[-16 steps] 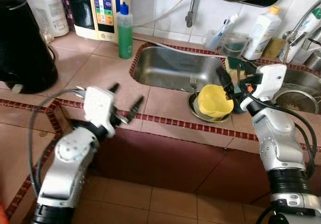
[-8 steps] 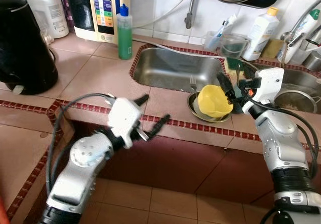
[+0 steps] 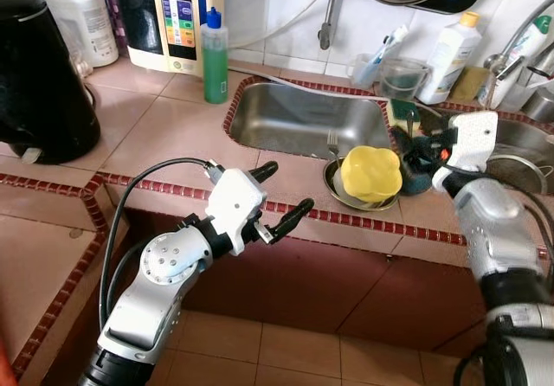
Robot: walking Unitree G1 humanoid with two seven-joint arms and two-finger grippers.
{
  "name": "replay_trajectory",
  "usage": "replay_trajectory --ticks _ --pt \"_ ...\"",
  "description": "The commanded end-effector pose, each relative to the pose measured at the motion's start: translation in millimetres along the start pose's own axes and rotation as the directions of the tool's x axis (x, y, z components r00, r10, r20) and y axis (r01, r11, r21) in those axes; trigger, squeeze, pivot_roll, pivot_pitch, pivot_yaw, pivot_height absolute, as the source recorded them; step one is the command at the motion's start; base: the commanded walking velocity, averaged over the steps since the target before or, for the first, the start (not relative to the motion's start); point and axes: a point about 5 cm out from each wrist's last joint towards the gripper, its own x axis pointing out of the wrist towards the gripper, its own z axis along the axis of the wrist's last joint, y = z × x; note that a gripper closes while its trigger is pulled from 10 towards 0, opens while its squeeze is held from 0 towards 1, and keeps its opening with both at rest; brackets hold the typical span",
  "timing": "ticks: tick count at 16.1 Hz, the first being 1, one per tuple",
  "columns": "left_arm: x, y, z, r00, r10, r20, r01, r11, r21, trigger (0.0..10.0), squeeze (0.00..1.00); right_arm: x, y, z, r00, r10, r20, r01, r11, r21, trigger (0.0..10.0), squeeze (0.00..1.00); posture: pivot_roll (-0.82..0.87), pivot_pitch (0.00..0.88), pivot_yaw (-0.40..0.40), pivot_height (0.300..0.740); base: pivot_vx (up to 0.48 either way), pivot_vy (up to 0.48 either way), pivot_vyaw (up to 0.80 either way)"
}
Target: Kitchen organization
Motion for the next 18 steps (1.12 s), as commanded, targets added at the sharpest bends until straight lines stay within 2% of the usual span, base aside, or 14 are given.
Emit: replay_trajectory --ticks 1,5,7,10,12,18 --pt "5.1 -5.2 3 0.999 -0.039 0.005 0.039 0.999 0.017 10.0 0.0 3.9 -7.6 6 1.0 -0.026 0.008 0.026 1.0 -0.018 10.0 0.0 0.03 0.0 -0.095 0.732 0.0 0.0 0.0" --pt "5.3 -5.2 3 0.999 -0.042 0.002 0.042 0.999 0.019 10.0 0.0 12.4 -7.3 5 0.999 -0.042 -0.019 0.042 0.999 -0.02 10.0 0.0 0.04 0.0 -0.097 0.732 0.0 0.0 0.0" --pt "5.1 -5.8 3 0.999 -0.043 0.002 0.043 0.999 0.021 10.0 0.0 14.2 -7.1 -3 0.997 -0.046 -0.068 0.046 0.999 -0.007 10.0 0.0 0.04 0.0 -0.1 0.732 0.0 0.0 0.0" --pt "5.5 -6.2 3 0.999 -0.042 0.002 0.042 0.999 0.019 10.0 0.0 13.3 -7.6 -12 0.992 -0.054 -0.116 0.052 0.998 -0.026 10.0 0.0 0.05 0.0 -0.104 0.732 0.0 0.0 0.0" --pt "5.1 -6.0 3 0.999 -0.036 0.001 0.036 0.999 0.021 10.0 0.0 9.7 -14.4 -19 0.981 -0.109 -0.16 0.107 0.994 -0.02 10.0 0.0 0.05 0.0 -0.106 0.732 0.0 0.0 0.0" --pt "4.6 -7.8 3 0.999 -0.033 0.001 0.033 0.999 0.013 10.0 0.0 9.6 -23.3 -16 0.979 -0.132 -0.156 0.13 0.991 -0.024 10.0 0.0 0.04 0.0 -0.102 0.732 0.0 0.0 0.0"
